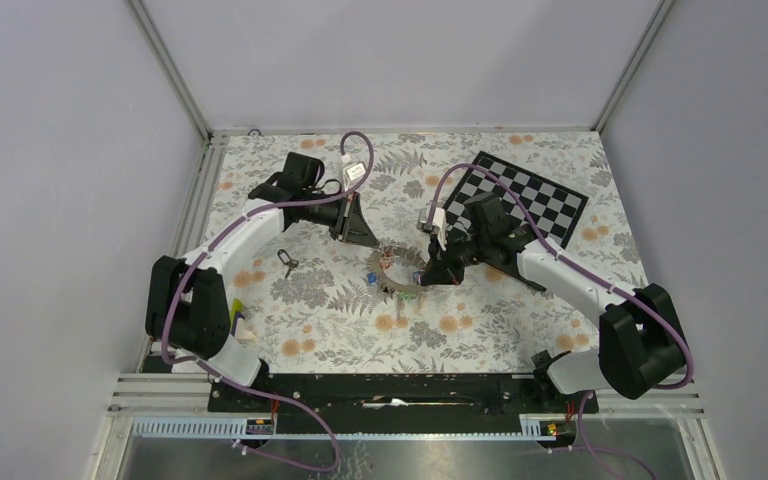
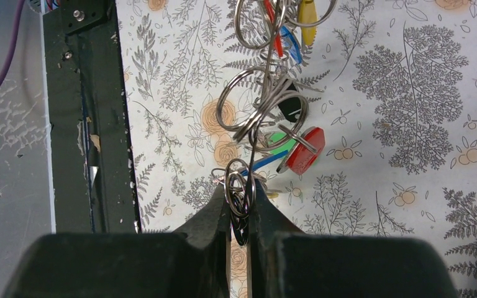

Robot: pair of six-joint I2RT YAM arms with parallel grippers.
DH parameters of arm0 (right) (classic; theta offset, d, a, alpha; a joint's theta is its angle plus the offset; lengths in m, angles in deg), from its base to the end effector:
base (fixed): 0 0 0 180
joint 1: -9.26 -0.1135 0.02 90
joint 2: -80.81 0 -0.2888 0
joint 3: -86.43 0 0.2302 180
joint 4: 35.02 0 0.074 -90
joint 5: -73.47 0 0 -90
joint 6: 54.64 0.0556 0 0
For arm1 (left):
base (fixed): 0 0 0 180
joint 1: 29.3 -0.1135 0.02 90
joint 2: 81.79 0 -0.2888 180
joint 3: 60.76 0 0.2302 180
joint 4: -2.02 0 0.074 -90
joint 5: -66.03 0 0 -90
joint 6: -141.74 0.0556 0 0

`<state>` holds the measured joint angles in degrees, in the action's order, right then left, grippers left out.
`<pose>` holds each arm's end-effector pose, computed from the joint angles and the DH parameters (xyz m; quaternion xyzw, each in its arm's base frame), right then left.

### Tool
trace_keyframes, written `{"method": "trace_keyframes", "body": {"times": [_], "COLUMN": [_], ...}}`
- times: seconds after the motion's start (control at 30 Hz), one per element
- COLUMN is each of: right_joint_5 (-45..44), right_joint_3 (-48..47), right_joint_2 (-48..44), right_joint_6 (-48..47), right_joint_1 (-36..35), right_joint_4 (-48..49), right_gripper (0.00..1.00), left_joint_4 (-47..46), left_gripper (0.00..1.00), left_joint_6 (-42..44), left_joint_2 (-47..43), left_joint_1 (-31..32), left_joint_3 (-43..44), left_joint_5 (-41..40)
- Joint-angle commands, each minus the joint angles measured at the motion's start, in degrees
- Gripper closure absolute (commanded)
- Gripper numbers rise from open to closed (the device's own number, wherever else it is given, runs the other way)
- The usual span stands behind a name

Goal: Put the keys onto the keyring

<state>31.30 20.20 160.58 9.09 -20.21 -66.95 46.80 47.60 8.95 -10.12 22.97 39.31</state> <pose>0.2153 0.1690 0.2645 -0.5313 0.6761 0.3847 0.3358 0.2797 -0.1499 0.2964 0.2755 0.7751 -0.5418 0.1727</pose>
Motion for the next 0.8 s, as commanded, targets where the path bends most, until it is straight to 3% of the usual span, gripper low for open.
{"method": "trace_keyframes", "body": {"times": [0.0,0.2,0.33,0.53,0.77], "right_joint_5": [-0.88,-1.91,-4.98,-5.35,-1.7], "right_joint_3": [-1.45,-2.52,-5.54,-12.14,-14.87], "right_joint_2": [0.02,-3.1,-6.1,-7.52,-7.47], "right_joint_6": [0.8,-0.3,-1.59,-3.73,-2.15], "right_joint_1": [-0.06,-0.06,-0.05,-0.03,0.12], "right_joint_4": [-0.67,-0.68,-1.77,-7.03,-6.99], "right_gripper": [0.98,0.65,0.49,0.4,0.41], "left_joint_4": [1.58,5.62,10.85,16.2,15.99], "left_gripper": [1.0,1.0,1.0,1.0,1.0], "left_joint_6": [8.59,15.85,23.12,32.66,37.01], "left_joint_2": [-5.44,-6.23,-6.02,-6.2,-7.18], "left_joint_1": [3.25,5.37,6.89,8.27,9.76], "left_joint_3": [4.77,9.06,12.96,15.53,13.25], "left_joint_5": [2.83,-0.66,-1.85,-3.77,-2.9]}}
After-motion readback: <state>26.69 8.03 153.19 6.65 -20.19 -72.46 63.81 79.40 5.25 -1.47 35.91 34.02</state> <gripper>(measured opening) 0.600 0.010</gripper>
